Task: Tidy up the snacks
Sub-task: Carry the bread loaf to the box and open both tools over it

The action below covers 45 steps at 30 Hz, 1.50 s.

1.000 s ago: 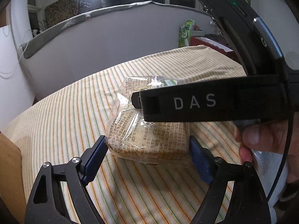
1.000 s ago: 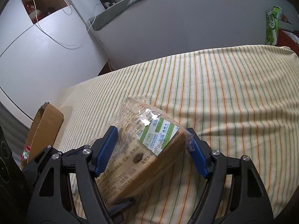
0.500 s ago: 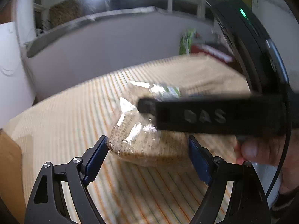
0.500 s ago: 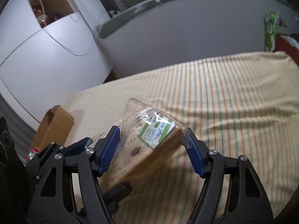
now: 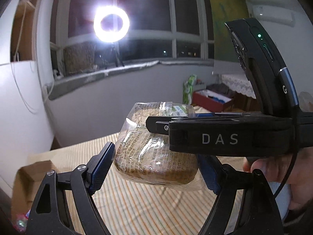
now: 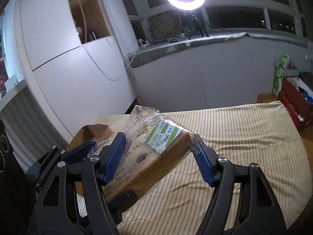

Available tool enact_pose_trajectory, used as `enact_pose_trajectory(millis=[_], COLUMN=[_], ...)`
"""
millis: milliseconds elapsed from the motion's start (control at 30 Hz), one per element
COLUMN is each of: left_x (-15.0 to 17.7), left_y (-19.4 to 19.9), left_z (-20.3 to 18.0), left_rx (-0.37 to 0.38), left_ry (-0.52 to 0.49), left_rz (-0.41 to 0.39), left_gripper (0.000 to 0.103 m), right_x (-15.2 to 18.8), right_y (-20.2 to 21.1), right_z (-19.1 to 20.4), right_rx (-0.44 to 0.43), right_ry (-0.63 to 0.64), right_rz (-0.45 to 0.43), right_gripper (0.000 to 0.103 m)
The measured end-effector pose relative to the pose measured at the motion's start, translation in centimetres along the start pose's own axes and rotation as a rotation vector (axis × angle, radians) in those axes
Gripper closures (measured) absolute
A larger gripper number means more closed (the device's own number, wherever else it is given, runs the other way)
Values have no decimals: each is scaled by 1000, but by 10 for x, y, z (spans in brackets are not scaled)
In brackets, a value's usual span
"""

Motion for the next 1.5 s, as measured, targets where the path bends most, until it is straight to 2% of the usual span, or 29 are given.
enact_pose_trajectory(millis=[167,400,633,767,900,1133,1367,1433,1500], left_x=[-4,0,13,23,35,45,50,55,64], left_y=[24,35,47,58,78,111,119,117,118], left_z=[-1,8,34,68,117,173,193,199,206], left_rx=[-10,-28,-67,-125,-220,-362,-391,-382,-404], left_ry=[-4,11,62,103,159,204,223,242,258], left_rz=[-35,-46,-36,-30,-29,-38,-40,-26,-6], left_gripper=[22,23,24,24,24,24,24,24,24], right_x=[3,9,13,16,19,17,19,24,29], right_y=[11,-1,-46,-80,-113,-133,-149,-154,-149], right_z=[18,33,79,126,180,236,235,220,212], right_rx=[-15,-33,-113,-192,-284,-370,-367,-308,-260], right_ry=[18,31,65,105,152,209,220,210,215], right_rz=[-7,14,64,99,128,136,140,134,111], right_gripper=[32,32,32,32,32,32,31,26,23])
Point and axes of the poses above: each gripper's, at about its wrist camera, not at the fingertips, and y roughly against the way its jaws point, z to its left, x to its underside, the point moved 3 cm from there along -y, roughly the way its jaws point, and after that the axes turned 4 degrees about -z, right-handed, at the moved point
